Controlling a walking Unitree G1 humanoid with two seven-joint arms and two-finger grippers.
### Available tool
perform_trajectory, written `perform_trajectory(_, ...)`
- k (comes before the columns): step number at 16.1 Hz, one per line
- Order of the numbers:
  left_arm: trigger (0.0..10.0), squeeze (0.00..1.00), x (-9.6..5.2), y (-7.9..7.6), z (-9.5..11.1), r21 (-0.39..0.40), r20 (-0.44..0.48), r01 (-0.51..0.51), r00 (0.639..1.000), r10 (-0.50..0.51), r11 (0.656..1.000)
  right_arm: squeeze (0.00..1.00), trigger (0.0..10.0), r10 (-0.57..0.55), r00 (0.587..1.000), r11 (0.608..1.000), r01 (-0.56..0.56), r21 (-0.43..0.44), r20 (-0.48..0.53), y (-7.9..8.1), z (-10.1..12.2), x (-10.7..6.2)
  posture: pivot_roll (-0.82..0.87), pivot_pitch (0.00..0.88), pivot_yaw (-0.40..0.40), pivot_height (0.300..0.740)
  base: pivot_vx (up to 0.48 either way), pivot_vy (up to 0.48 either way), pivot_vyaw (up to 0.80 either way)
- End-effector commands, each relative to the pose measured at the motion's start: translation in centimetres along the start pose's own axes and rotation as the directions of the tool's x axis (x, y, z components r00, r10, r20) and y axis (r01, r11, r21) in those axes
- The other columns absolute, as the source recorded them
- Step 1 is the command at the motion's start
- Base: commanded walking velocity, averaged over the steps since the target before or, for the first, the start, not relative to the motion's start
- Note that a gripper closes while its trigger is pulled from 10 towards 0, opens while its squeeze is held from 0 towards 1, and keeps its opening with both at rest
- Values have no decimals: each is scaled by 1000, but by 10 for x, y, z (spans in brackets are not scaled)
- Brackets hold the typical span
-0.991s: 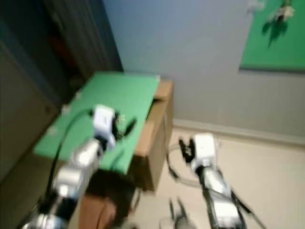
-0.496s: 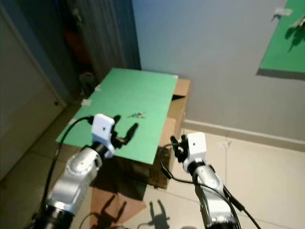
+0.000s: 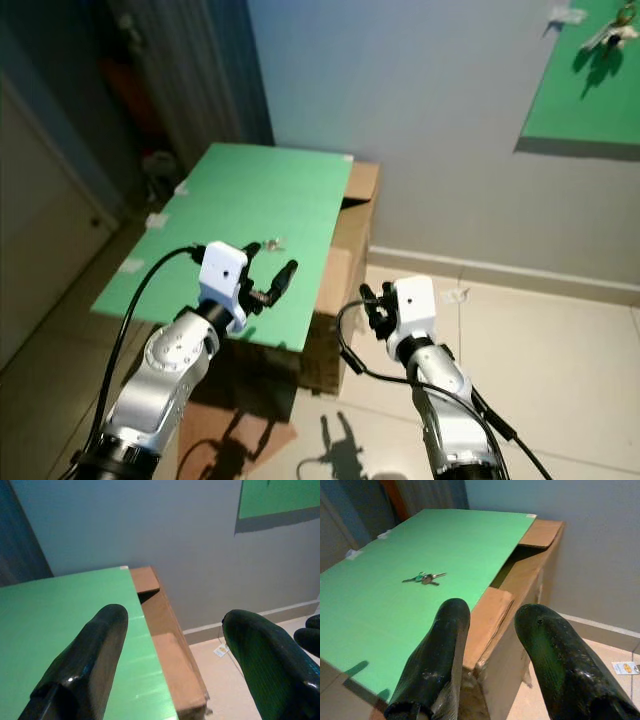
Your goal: Hang keys on a hook
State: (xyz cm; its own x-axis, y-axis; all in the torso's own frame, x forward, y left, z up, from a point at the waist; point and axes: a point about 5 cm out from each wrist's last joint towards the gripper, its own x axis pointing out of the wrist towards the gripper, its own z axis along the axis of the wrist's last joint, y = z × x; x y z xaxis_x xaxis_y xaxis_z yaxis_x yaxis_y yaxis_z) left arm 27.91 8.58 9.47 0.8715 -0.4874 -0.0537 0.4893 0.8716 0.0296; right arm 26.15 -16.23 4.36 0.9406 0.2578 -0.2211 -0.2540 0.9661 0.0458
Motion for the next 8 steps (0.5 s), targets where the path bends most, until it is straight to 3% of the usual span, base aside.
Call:
perform_trajectory(1,10000,0,1,5,6,17,19,-17,1000,16,1000,0,10000,16,1000,1000,-16,2,12,3,3,3,-139,22,121,740,431,0,0)
perform_trajectory(8,10000,0,4,0,10,50,26,16,1000,-17,999,0,10000,20,1000,1000,-20,3,12,5,2,4,-141,24,123,740,431,0,0)
